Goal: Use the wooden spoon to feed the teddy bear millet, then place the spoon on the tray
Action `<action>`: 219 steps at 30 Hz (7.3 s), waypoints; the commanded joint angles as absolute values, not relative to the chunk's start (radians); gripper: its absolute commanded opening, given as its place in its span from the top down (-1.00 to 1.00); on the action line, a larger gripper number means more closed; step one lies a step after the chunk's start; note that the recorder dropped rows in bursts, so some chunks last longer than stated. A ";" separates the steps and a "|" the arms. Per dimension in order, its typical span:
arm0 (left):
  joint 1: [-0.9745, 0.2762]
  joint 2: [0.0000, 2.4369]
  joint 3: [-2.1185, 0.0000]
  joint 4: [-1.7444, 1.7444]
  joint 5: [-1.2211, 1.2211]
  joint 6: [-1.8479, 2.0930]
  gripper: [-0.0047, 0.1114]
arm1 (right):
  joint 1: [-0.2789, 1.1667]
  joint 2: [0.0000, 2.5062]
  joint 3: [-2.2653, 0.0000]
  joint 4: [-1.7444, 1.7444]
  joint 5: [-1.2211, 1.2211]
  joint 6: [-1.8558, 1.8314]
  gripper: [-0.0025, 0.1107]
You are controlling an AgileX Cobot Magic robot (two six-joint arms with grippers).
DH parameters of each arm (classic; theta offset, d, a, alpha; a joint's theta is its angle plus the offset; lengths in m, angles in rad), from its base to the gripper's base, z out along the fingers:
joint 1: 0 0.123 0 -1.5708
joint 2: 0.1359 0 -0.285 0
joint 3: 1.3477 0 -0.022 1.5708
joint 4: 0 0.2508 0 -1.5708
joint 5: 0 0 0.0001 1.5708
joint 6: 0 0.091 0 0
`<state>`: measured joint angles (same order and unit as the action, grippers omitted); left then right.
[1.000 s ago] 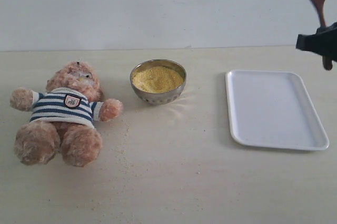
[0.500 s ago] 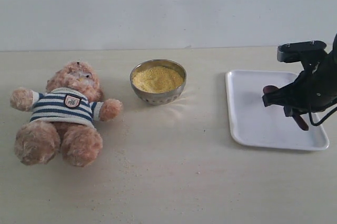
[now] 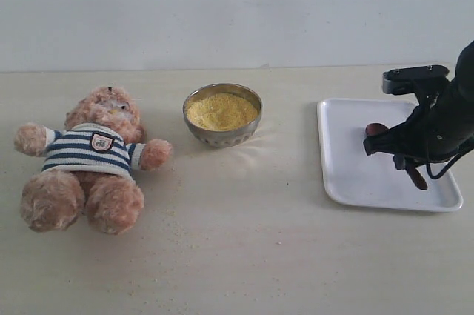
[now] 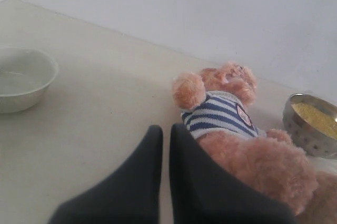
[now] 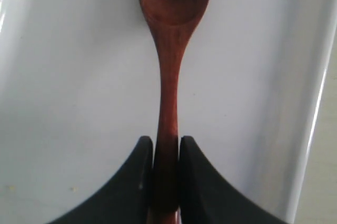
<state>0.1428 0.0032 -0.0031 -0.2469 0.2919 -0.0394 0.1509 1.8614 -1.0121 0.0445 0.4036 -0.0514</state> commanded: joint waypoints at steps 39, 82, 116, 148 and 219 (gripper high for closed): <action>0.143 0.000 0.000 -0.134 0.296 -0.037 0.83 | 0.150 1.894 -1.017 0.043 0.390 -0.056 0.62; 0.143 0.000 0.000 -0.134 0.296 -0.037 0.83 | 0.150 1.529 -1.058 0.018 0.447 0.000 0.69; 0.143 0.000 0.000 -0.134 0.296 -0.037 0.83 | 0.150 0.289 -0.252 0.018 -0.113 -0.058 0.93; 0.143 0.000 0.000 -0.133 0.295 -0.037 0.83 | -0.060 0.000 0.000 -0.155 0.368 0.075 0.93; 0.014 0.000 0.000 -0.160 0.414 -0.041 0.83 | -0.060 0.000 0.000 -0.135 0.349 0.054 0.93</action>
